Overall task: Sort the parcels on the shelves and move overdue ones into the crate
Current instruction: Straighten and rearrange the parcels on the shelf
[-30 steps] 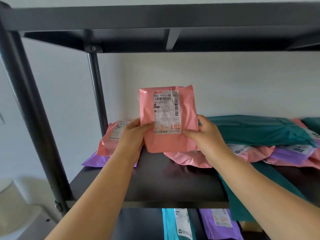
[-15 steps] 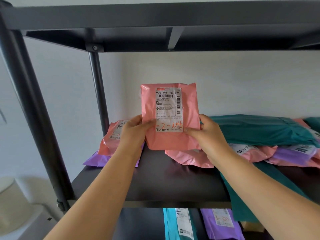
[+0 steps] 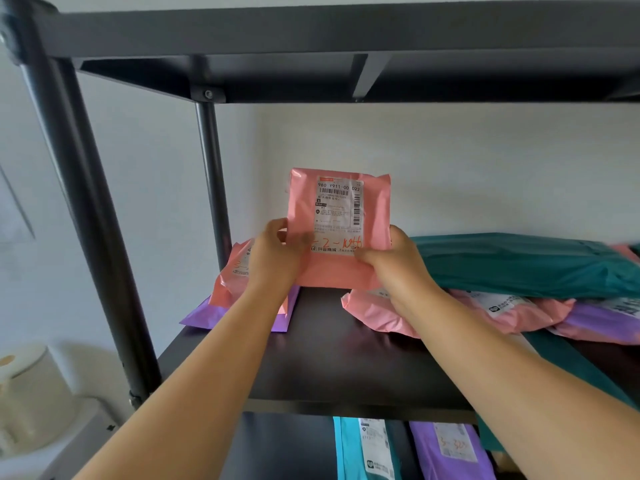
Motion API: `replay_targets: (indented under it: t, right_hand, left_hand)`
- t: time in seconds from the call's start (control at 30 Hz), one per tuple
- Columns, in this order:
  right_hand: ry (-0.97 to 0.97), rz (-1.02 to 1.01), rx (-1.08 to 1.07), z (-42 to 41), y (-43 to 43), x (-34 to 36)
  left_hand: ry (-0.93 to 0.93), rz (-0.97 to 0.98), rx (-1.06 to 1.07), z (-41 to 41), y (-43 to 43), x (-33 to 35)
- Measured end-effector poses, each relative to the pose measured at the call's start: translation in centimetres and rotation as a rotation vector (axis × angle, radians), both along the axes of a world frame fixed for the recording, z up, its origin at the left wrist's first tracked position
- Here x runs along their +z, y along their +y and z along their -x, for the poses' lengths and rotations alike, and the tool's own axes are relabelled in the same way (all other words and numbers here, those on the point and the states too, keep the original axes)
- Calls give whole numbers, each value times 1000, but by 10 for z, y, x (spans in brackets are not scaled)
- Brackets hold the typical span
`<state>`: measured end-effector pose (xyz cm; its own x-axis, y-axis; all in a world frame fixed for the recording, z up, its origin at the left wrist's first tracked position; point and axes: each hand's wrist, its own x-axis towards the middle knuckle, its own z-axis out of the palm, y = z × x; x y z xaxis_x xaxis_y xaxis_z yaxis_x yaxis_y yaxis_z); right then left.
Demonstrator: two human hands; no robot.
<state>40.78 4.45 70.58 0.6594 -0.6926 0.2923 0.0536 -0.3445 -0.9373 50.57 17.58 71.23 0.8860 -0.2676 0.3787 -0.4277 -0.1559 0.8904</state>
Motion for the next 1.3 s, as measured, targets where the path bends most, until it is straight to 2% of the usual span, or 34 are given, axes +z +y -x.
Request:
replay_targets:
  t: [0.1, 0.23, 0.33, 0.73, 0.87, 0.97, 1.2, 1.3]
  right_hand:
    - [48, -33, -27, -20, 4, 0]
    - [148, -89, -28, -38, 6, -8]
    - [223, -49, -62, -40, 3, -15]
    - [456, 4, -210, -37, -18, -33]
    - [554, 130, -161, -38, -15, -37]
    - [607, 307, -79, -43, -9, -43]
    - [741, 671, -77, -44, -8, -53]
    - [770, 730, -49, -45, -9, -55]
  left_hand:
    - [-82, -133, 82, -12, 6, -6]
    - [-188, -422, 113, -29, 13, -20]
    - [-230, -564, 132, -34, 16, -27]
    - [-524, -845, 60, -42, 9, -45]
    - [-649, -979, -24, -38, -2, -50]
    - [-710, -1100, -61, -37, -9, -55]
    - [-765, -1295, -71, -35, -12, -65]
    - [-785, -1336, -50, -34, -13, -66]
